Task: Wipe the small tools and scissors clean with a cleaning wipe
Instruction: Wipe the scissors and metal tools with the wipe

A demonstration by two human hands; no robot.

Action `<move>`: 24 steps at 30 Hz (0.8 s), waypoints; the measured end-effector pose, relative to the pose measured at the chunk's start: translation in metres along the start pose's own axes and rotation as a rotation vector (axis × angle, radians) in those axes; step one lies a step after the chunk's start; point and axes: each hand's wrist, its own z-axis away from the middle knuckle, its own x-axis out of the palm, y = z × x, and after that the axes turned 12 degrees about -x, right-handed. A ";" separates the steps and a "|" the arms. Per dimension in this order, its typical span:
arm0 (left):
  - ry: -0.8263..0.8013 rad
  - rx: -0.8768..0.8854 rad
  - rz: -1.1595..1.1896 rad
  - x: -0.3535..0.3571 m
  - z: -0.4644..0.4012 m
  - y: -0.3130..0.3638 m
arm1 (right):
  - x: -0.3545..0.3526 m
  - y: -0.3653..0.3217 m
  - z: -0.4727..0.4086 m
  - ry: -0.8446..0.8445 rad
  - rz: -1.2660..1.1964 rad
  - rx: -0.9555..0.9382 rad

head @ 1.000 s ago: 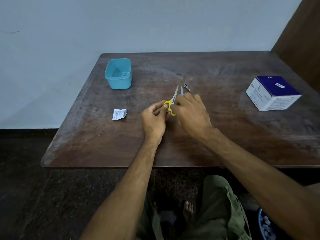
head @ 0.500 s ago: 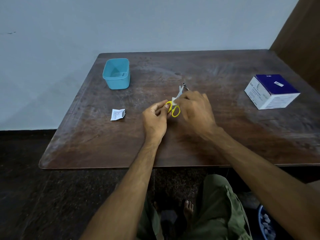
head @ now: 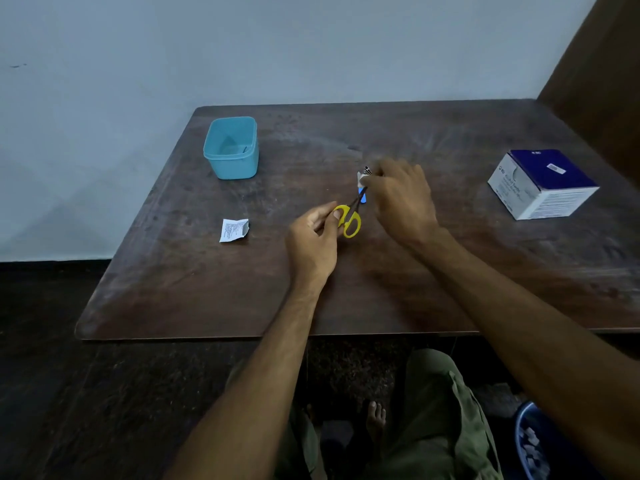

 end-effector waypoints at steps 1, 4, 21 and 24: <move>0.003 0.004 -0.006 0.000 0.000 0.000 | 0.002 0.005 -0.001 0.001 -0.090 0.071; 0.002 0.000 0.020 -0.001 0.001 0.002 | -0.001 0.005 0.000 0.147 -0.499 0.379; -0.011 0.030 -0.007 -0.001 0.004 0.006 | -0.018 -0.052 0.011 0.250 -1.129 0.826; -0.070 0.134 -0.198 0.001 0.006 0.005 | -0.020 -0.046 0.007 0.262 -1.132 0.853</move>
